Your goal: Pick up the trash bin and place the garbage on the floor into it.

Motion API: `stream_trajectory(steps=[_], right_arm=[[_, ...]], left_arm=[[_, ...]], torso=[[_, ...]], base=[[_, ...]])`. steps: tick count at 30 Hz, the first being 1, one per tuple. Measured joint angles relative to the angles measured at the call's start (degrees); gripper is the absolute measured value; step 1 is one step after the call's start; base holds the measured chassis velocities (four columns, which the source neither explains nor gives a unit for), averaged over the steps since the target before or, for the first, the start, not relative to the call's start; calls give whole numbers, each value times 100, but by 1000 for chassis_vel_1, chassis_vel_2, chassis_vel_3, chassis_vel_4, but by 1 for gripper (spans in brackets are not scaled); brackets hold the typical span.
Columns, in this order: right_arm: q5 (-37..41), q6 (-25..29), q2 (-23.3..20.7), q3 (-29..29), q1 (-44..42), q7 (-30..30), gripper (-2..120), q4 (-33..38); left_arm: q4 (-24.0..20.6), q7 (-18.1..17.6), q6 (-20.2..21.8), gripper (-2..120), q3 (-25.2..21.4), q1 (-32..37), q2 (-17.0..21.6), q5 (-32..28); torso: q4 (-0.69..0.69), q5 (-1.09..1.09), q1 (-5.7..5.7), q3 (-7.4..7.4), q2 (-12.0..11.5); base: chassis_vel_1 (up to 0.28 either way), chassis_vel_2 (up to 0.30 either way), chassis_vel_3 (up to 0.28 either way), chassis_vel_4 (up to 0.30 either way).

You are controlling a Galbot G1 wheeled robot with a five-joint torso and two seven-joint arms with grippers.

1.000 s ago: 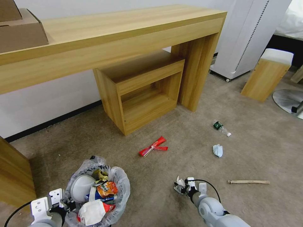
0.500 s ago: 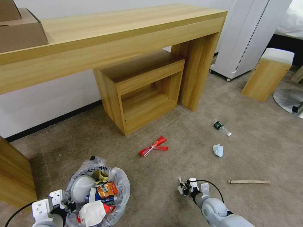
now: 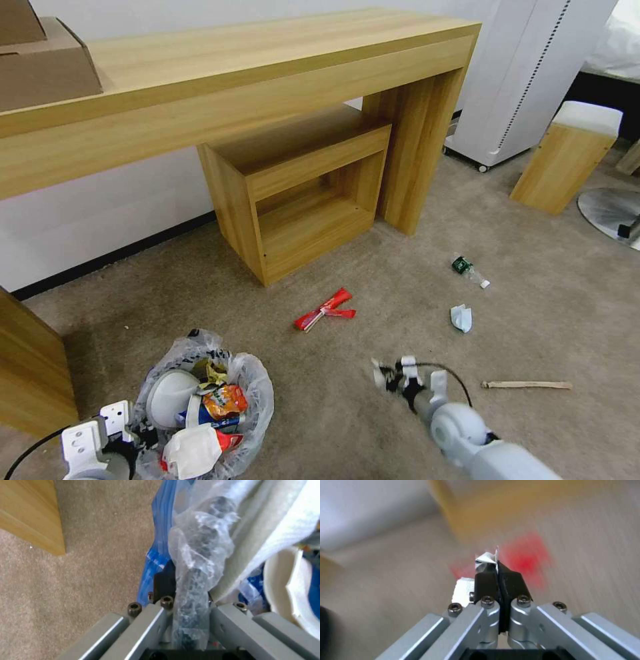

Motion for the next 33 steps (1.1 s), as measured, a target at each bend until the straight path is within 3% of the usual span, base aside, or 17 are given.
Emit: stream_trajectory(steps=[3, 4, 7, 10, 19, 26, 33], right_arm=[[642, 673, -210, 109, 283, -1948, 0, 607], [642, 673, -210, 109, 283, -1948, 0, 607], [1102, 607, -394, -50, 682, -2876, 0, 1216], [1324, 472, -498, -318, 971, -3125, 0, 1500], [1513, 261, -536, -1513, 1977, -3235, 0, 1478], [1723, 93, -3, -3030, 2856, -2656, 0, 1011], [1789, 76, 321, -3865, 3109, -2479, 0, 694]], left_arm=[[-113, -71, 36, 0, -74, 43, 91, -217], [-113, -71, 36, 0, -74, 43, 91, -217], [-205, -194, 58, 0, -110, 41, 193, -464], [-241, -234, 61, 0, -141, 34, 241, -575], [-382, -338, 95, 0, -276, 41, 426, -928], [-547, -421, 105, 0, -399, 131, 525, -1135], [-572, -412, 106, 0, -421, 180, 467, -1136]], torso=[[0, -3, 0, 0, 0], [0, -3, 0, 0, 0], [0, -6, 0, 0, 0], [0, -3, 0, 0, 0], [-1, -5, 0, 1, 0], [0, -4, 0, 0, 0], [0, -5, 0, 0, 0]], base=[[0, 0, 0, 0], [0, 0, 0, 0], [0, 0, 0, 0], [0, 0, 0, 0], [0, 0, 0, 0], [0, 0, 0, 0], [0, 0, 0, 0]])
